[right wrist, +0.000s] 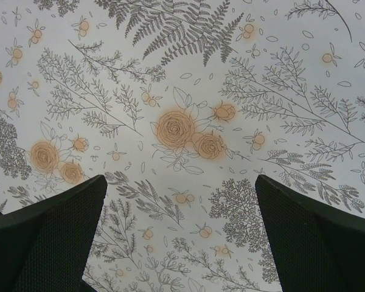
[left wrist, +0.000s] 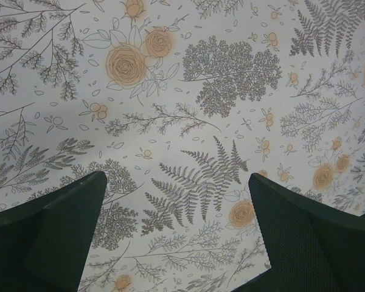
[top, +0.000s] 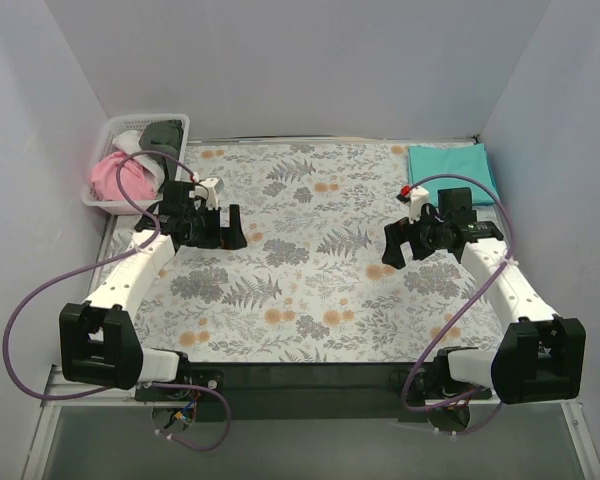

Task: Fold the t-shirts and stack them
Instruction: Grab the tshirt from the pile

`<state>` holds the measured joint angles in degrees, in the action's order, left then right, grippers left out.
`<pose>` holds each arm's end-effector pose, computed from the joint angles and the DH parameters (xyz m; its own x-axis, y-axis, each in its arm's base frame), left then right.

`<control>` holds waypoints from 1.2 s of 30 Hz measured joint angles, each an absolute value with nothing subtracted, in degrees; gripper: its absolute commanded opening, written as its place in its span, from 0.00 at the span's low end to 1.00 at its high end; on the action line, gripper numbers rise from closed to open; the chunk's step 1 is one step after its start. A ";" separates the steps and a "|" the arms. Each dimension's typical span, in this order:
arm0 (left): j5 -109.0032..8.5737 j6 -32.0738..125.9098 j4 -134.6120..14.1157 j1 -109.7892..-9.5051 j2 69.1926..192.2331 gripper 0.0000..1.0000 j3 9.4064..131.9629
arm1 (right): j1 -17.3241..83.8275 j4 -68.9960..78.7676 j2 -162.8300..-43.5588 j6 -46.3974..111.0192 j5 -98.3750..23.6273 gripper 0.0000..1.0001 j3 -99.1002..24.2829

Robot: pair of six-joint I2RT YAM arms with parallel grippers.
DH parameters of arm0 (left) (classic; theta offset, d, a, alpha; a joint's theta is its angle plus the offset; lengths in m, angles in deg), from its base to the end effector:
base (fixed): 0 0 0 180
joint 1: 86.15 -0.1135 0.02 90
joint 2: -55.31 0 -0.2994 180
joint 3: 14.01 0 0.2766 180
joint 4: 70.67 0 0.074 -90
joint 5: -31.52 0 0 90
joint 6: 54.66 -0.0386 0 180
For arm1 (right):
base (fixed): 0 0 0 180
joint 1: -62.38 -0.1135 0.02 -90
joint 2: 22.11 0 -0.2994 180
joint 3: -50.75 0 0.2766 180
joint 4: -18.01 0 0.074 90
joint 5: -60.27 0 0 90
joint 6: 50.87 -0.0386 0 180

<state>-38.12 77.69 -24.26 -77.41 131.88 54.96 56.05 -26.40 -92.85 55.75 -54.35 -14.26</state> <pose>0.2840 -0.0572 0.2790 -0.8231 -0.5124 -0.2447 -0.2841 0.7447 -0.6039 0.2630 0.0454 0.2848 -0.6265 -0.3311 -0.7056 -0.5685 0.8134 0.1231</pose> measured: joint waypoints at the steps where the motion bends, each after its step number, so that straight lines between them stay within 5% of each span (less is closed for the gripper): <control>1: -38.31 77.64 -23.77 -77.41 131.95 0.98 55.59 | 55.66 -26.38 -92.98 55.77 -53.85 0.98 -14.15; 11: -40.39 78.19 -23.38 -82.05 146.02 0.98 86.81 | 55.33 -26.05 -96.29 55.38 -49.20 0.98 -14.90; 18: -42.14 81.66 -27.36 -92.15 162.85 0.82 107.66 | 55.33 -26.00 -97.01 55.40 -49.17 0.98 -15.49; 36: -47.89 82.25 -36.76 -100.93 190.04 0.68 125.54 | 55.26 -26.00 -102.36 55.40 -48.98 0.98 -15.86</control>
